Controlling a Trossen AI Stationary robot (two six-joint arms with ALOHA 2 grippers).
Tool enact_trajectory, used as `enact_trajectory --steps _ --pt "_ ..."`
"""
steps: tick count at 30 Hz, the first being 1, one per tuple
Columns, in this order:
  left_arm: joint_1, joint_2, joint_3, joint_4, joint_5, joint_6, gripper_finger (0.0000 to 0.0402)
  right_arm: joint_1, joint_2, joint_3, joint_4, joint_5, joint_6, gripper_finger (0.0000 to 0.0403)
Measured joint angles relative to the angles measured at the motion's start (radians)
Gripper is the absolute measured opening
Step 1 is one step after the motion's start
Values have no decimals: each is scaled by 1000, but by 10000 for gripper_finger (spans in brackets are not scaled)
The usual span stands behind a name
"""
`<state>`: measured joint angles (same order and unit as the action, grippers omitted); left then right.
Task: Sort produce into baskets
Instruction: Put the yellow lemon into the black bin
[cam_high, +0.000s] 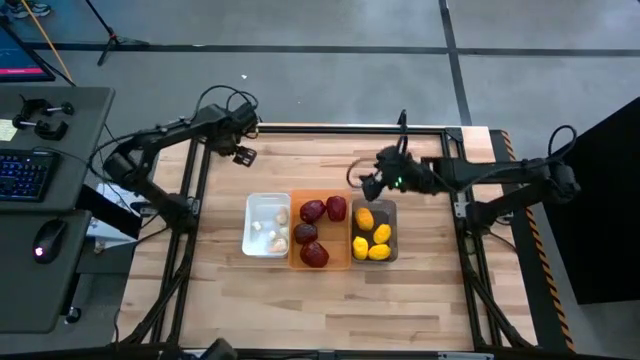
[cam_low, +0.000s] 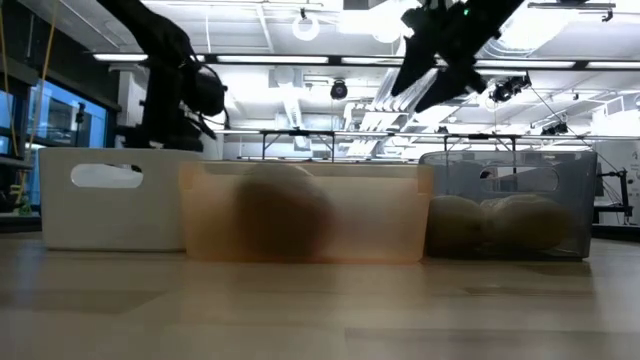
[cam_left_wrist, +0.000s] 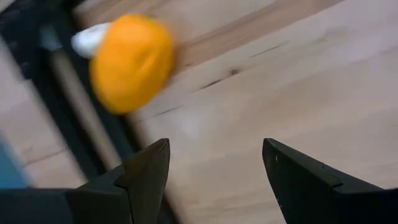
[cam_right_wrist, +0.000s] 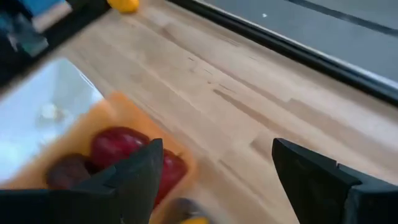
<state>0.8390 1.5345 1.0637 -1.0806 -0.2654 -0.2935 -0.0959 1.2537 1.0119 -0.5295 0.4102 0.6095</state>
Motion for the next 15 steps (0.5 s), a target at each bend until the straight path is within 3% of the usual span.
enact_trajectory --steps 4,8,15 --pt "23 36 0 51 77 -17 243 -123 0 0 20 -146 -175 291" --pt "36 50 1 91 75 -39 255 -228 4 0 53 -289 -286 291" --pt "102 135 114 90 71 31 311 -343 16 0 98 -380 -337 291"
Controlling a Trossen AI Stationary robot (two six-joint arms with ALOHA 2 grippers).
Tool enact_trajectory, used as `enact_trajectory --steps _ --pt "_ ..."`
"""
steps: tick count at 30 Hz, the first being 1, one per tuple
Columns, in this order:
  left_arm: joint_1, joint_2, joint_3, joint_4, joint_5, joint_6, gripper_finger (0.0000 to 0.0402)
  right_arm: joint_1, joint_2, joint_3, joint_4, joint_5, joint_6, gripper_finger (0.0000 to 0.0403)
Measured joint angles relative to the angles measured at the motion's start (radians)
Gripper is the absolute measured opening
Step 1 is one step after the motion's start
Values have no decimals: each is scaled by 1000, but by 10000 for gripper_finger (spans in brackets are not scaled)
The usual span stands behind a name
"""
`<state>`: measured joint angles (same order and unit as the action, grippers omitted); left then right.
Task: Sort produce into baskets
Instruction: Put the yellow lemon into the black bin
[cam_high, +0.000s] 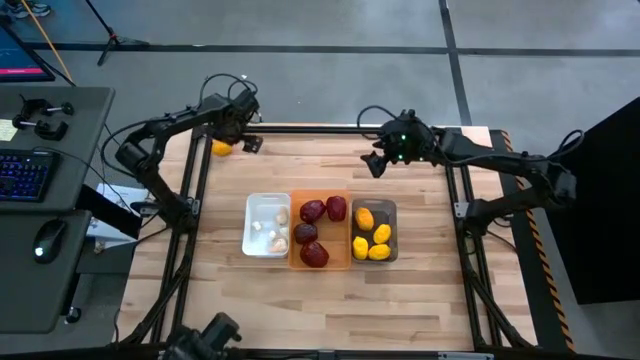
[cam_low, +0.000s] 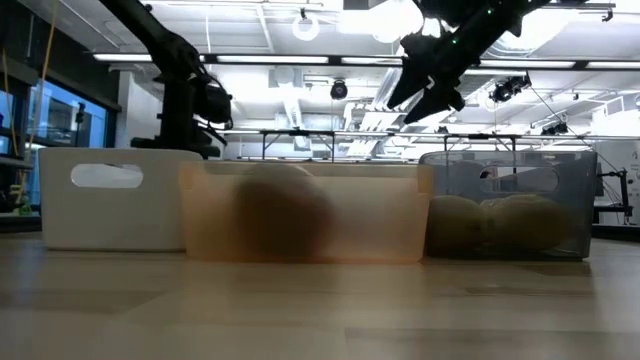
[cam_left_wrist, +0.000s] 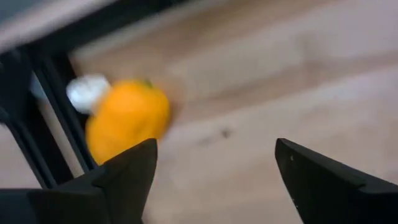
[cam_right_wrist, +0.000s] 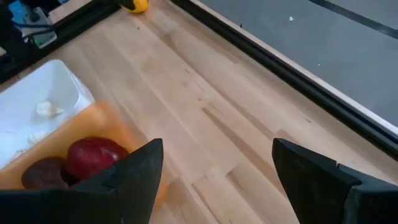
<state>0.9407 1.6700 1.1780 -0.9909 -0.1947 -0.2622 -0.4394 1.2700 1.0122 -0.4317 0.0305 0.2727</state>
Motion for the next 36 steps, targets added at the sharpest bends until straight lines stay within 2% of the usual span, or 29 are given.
enact_trajectory --steps 5,10,15,23,30,36 --pt "36 91 122 -16 -79 70 349 -44 1 0 0 -26 -3 291" --pt "51 132 198 -47 -141 86 356 -59 2 0 -12 -32 5 291" --pt "58 149 198 -57 -127 118 357 -59 2 0 -6 -11 41 291" --pt "121 272 197 -159 -141 111 357 -59 28 0 15 -1 76 291" --pt "120 344 197 -169 -181 145 356 -57 70 0 16 -1 121 291" --pt "118 355 197 -174 -173 170 356 -57 73 0 14 -9 124 291"
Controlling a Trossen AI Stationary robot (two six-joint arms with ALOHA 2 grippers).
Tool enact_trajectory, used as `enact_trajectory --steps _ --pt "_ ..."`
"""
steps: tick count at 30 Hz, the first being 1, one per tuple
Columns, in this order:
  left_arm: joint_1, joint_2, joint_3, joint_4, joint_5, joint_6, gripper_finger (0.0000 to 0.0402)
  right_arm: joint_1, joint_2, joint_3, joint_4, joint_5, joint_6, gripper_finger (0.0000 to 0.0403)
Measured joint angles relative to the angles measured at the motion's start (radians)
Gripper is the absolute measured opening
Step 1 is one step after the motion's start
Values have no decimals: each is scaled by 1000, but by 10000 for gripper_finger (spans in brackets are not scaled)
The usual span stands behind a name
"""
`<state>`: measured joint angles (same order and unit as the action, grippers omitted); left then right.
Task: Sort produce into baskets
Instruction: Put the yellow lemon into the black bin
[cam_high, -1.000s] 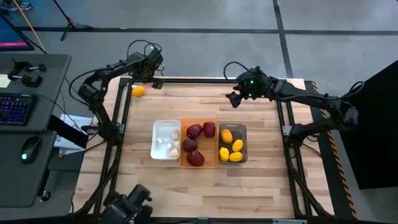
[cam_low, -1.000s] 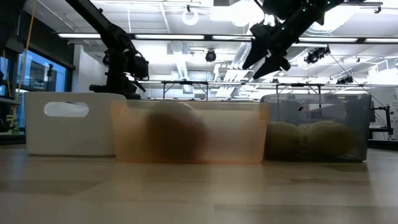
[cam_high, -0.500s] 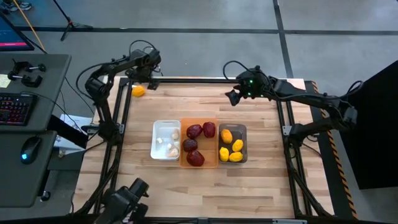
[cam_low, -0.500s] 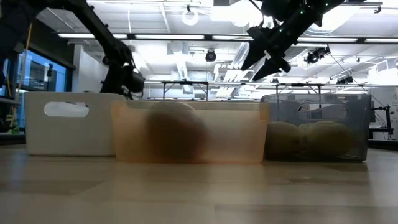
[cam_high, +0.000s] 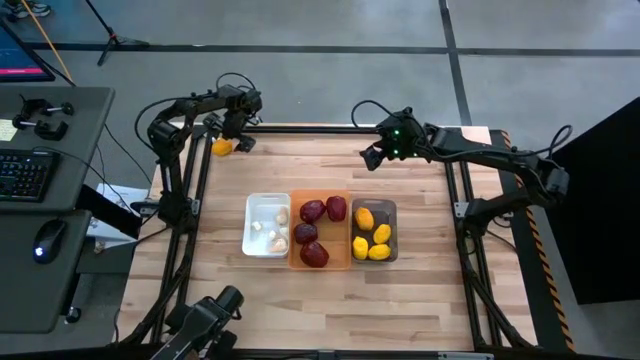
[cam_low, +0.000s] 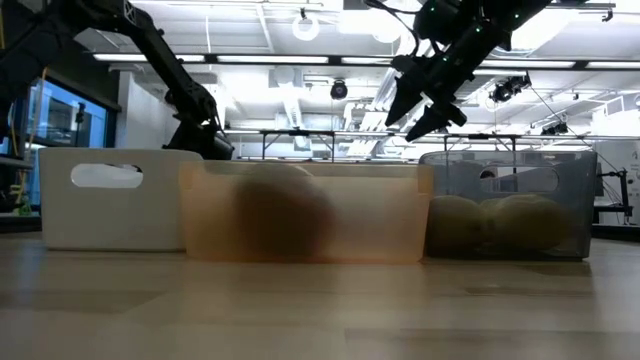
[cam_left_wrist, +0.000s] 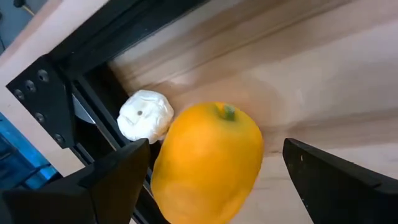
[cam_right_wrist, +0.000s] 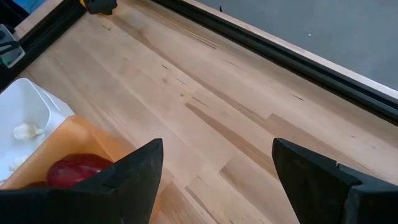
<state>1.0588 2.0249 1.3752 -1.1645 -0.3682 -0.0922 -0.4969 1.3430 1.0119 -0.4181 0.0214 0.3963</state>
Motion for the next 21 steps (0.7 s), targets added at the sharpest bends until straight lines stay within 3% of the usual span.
enact_trajectory --steps 6,16,21 --pt "0 -1 0 -19 9 17 325 0 -1 0 -4 -1 7 291" --pt "-36 -3 24 -120 77 -1 160 0 -2 0 -7 -17 -12 291" --pt "-102 -109 102 -114 98 -1 158 0 -30 0 2 -58 -59 291"
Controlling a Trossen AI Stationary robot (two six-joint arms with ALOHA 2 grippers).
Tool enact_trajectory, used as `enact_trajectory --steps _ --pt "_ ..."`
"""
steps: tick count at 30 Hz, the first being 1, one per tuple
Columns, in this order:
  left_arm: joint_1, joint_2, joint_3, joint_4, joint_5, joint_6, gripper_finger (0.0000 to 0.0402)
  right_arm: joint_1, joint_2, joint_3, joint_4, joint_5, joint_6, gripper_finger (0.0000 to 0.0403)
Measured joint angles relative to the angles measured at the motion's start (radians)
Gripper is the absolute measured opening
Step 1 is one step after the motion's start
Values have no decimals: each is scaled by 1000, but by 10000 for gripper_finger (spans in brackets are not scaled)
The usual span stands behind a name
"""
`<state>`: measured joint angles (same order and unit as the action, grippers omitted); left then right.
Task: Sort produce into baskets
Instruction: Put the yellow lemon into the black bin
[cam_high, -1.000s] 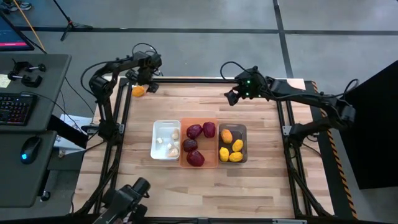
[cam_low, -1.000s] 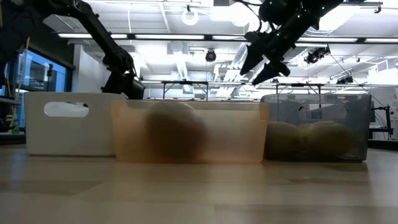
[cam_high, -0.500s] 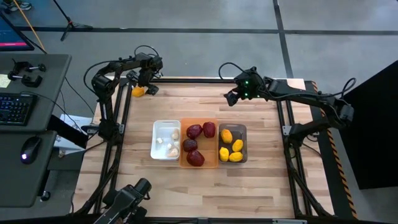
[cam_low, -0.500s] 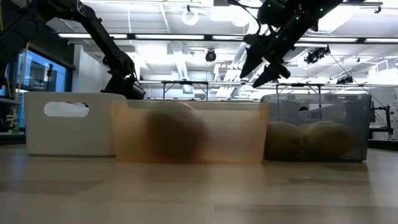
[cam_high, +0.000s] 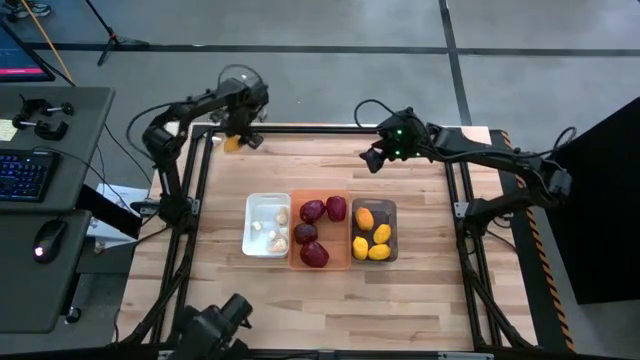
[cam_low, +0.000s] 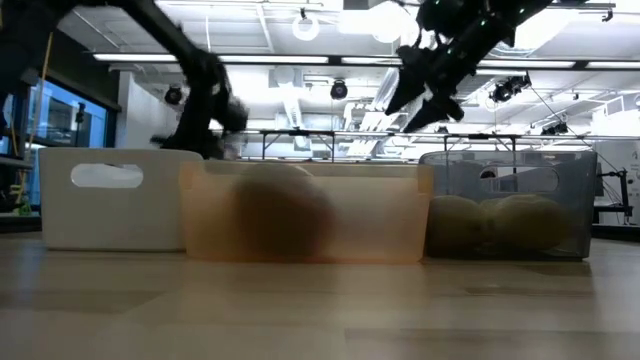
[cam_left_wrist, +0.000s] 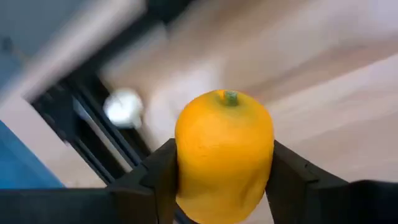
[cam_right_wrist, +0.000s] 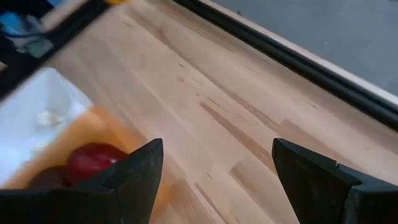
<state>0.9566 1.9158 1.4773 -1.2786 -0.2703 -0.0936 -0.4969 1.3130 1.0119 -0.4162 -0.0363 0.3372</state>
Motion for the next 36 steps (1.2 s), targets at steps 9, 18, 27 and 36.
enact_trajectory --steps 9,18,27,36 --pt "-253 -353 39 361 113 -44 194 -3 -232 2 42 18 2 291" --pt "-634 -295 38 757 113 -122 196 -3 -414 2 42 36 -3 291" --pt "-860 33 37 1274 267 -114 197 -3 -452 2 32 36 -38 291" --pt "-946 146 37 1376 267 -332 197 0 -449 2 -38 36 -77 291"
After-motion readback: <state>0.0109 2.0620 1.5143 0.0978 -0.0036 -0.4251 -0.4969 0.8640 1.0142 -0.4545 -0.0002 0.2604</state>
